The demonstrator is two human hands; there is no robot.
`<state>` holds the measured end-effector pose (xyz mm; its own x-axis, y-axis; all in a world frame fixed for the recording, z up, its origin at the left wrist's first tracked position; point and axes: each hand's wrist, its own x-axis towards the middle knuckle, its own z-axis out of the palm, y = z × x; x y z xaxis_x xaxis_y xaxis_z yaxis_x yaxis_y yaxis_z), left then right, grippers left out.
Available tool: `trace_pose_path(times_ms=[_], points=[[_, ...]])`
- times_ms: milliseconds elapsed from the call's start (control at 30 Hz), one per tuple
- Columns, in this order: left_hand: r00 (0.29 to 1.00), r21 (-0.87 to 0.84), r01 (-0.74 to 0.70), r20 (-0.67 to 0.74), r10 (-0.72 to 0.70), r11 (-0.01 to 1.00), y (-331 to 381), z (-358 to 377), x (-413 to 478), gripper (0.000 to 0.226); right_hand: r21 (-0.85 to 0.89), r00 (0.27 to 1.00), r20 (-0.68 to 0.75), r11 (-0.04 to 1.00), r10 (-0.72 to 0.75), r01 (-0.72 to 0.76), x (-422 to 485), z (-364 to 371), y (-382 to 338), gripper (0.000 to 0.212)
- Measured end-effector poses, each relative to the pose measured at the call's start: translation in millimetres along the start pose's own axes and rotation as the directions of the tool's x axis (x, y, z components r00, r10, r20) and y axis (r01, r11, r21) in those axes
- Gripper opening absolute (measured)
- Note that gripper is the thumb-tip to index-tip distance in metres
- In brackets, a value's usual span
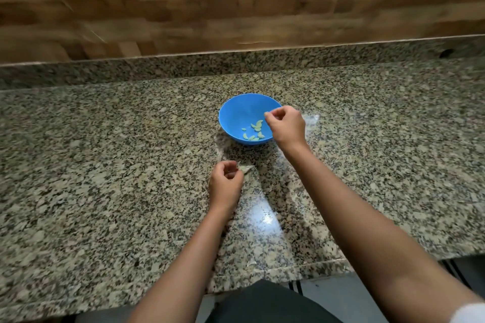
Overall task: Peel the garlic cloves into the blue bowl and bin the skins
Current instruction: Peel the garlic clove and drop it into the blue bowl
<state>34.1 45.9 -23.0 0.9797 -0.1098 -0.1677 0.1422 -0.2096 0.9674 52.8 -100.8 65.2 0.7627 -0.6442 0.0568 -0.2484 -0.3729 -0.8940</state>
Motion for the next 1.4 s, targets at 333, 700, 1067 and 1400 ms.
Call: trace_pose_path(times_ms=[333, 700, 1067, 1400], points=[[0.970, 0.448, -0.214, 0.205, 0.134, 0.868, 1.1, -3.8, 10.1, 0.047, 0.119, 0.995, 0.101, 0.993, 0.010, -0.022, -22.1, 1.9, 24.8, 0.014], [0.916, 0.432, -0.348, 0.343, 0.205, 0.832, 17.2, -9.2, 14.4, 0.016, -0.194, 0.870, 0.492, 0.969, -0.039, 0.153, -66.5, -1.2, 52.5, 0.026], [0.928, -0.420, 0.251, 0.361, -0.093, 0.872, 19.5, -19.3, 5.9, 0.016, 0.158, 0.860, 0.511, 0.980, 0.024, -0.122, -68.4, 2.3, 44.4, 0.019], [0.911, -0.509, 0.348, 0.380, -0.157, 0.787, 28.0, -20.5, 6.4, 0.012, -0.001, 0.872, 0.462, 0.983, -0.162, 0.183, -68.6, 2.4, 47.6, 0.020]])
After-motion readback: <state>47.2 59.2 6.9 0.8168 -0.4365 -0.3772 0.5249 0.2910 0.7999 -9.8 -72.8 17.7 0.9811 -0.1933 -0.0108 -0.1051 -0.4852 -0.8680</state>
